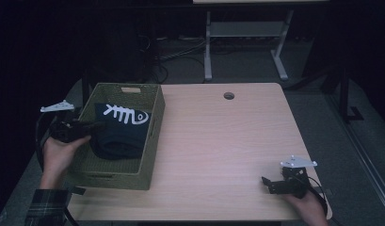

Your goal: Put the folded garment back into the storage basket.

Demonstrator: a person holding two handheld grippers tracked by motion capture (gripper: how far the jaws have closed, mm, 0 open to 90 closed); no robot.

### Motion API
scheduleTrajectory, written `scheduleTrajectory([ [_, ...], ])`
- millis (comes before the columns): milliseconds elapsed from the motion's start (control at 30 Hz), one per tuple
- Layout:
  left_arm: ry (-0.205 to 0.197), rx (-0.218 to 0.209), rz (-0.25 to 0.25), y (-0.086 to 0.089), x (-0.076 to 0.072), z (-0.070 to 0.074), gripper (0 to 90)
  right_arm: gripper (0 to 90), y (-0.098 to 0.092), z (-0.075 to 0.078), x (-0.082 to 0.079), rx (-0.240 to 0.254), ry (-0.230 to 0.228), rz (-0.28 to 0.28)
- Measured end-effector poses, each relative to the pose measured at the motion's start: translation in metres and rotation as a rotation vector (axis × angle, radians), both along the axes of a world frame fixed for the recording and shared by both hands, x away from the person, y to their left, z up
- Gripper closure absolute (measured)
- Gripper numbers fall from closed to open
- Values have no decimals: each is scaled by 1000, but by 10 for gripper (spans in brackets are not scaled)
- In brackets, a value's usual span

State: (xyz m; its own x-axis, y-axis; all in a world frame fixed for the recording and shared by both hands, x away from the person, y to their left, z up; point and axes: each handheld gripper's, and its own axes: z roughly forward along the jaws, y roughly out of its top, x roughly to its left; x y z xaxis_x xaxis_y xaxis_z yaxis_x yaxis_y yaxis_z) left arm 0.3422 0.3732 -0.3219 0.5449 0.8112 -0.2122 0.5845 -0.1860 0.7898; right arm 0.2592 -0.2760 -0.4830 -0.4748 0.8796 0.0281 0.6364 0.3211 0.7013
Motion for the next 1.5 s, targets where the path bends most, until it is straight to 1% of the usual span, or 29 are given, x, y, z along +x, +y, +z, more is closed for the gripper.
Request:
scheduleTrajectory([
  [33, 0, 0, 0, 0, 0, 0, 745, 14, 0, 0, 0, 0, 0, 0],
  [67, 14, 12, -4, 1, 4, -4, 744, 14, 0, 0, 0, 0, 0, 0],
  [133, 26, 41, -8, 1, 9, -10, 744, 14, 0, 0, 0, 0, 0, 0],
  [167, 29, 50, -9, 1, 11, -12, 743, 14, 0, 0, 0, 0, 0, 0],
  [233, 48, 63, -16, 1, 16, -17, 742, 14, 0, 0, 0, 0, 0, 0],
  [267, 58, 76, -19, 0, 18, -20, 741, 14, 0, 0, 0, 0, 0, 0],
  [300, 58, 76, -19, 0, 18, -20, 740, 13, 0, 0, 0, 0, 0, 0],
  [333, 69, 94, -23, -1, 22, -25, 738, 14, 0, 0, 0, 0, 0, 0],
  [400, 79, 126, -11, -1, 27, -30, 733, 14, 0, 0, 0, 0, 0, 0],
  [533, 88, 159, 20, 1, 32, -37, 713, 14, 0, 0, 0, 1, 0, 0],
  [600, 92, 196, 44, 2, 35, -40, 694, 14, 0, 0, 0, 0, 0, 0],
  [733, 95, 247, 77, 2, 37, -44, 658, 14, 0, 0, 0, 0, 0, 0],
  [767, 94, 252, 87, 2, 37, -44, 641, 14, 0, 0, 0, 1, 0, 0],
  [800, 87, 267, 93, 3, 38, -45, 623, 14, 0, 0, 0, 1, 0, 0],
  [933, 85, 306, 134, 4, 39, -46, 540, 14, 0, 0, 0, 0, -1, 0],
  [1000, 91, 312, 155, 6, 40, -46, 489, 14, 0, 0, 0, 0, 0, 0],
  [1067, 83, 314, 181, 9, 39, -46, 447, 14, 0, 0, 0, 0, 0, 0],
  [1133, 73, 307, 192, 11, 37, -44, 408, 14, 0, 0, 0, 0, 0, 0],
  [1167, 69, 300, 197, 13, 36, -44, 406, 14, 0, 0, 0, 0, 0, 0],
  [1233, 67, 300, 199, 14, 35, -43, 380, 14, 0, 0, 0, 1, 0, 0],
  [1367, 51, 276, 196, 13, 30, -41, 346, 13, 0, 0, 0, 0, 0, 0],
  [1500, 35, 242, 172, 7, 25, -37, 323, 14, 0, 0, 0, 0, 0, 0],
])
